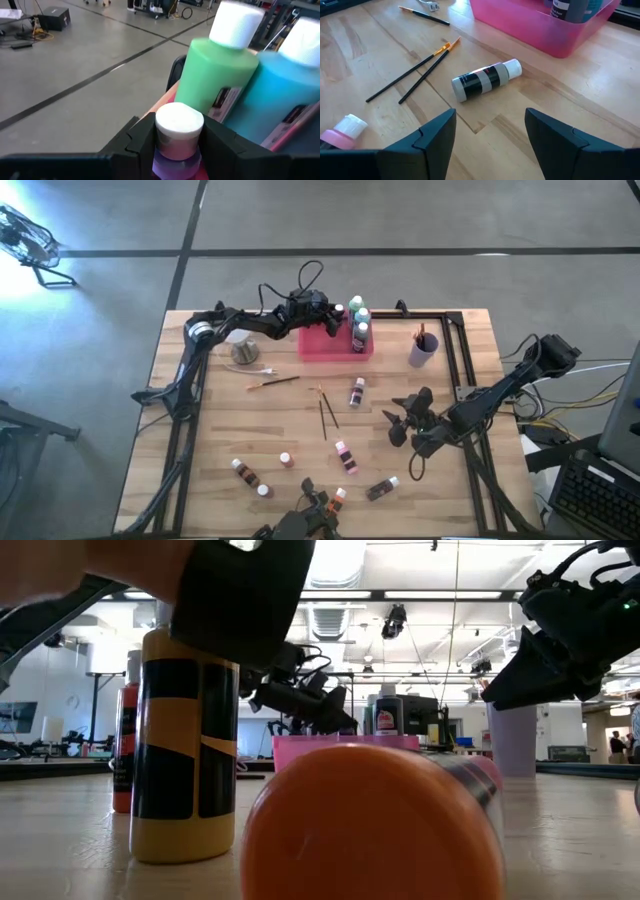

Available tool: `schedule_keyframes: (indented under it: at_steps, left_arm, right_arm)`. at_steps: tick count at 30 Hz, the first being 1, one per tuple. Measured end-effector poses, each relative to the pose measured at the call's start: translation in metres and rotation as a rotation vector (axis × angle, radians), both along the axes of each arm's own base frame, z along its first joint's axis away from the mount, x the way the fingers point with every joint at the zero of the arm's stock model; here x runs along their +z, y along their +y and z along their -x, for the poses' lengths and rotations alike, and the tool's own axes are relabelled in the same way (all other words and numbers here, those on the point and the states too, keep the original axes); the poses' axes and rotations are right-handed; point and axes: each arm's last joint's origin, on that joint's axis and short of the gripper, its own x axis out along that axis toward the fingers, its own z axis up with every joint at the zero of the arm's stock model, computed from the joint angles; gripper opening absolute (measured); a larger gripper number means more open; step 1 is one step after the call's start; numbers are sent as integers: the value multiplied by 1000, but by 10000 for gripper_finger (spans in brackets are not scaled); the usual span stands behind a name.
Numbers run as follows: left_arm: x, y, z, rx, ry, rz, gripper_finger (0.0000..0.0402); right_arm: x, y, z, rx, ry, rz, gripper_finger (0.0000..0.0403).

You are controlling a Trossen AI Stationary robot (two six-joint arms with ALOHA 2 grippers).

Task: Pick & Place Paint Supplies
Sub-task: Put the violet black paint bottle into the pink bin

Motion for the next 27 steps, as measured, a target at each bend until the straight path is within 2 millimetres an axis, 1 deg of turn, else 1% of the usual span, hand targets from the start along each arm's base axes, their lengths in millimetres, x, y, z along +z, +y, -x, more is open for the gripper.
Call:
schedule_keyframes:
  at_steps: [7,14,19,22,27]
  left_arm:
    - [1,0,0,1,-6,2,133]
    - [0,1,-1,-12,-12,-5,133]
    - [1,4,-7,-42,-24,1,133]
    - [0,5,-10,-47,0,14,133]
    - [0,6,-10,-49,12,10,133]
  right_arm:
    - [0,-1,0,-1,4,5,251]
    - [0,-5,-2,-10,17,22,256]
    - [0,-6,-3,-12,21,27,244]
    - [0,-6,-3,-10,23,25,234]
    - [0,-6,-3,-7,24,22,222]
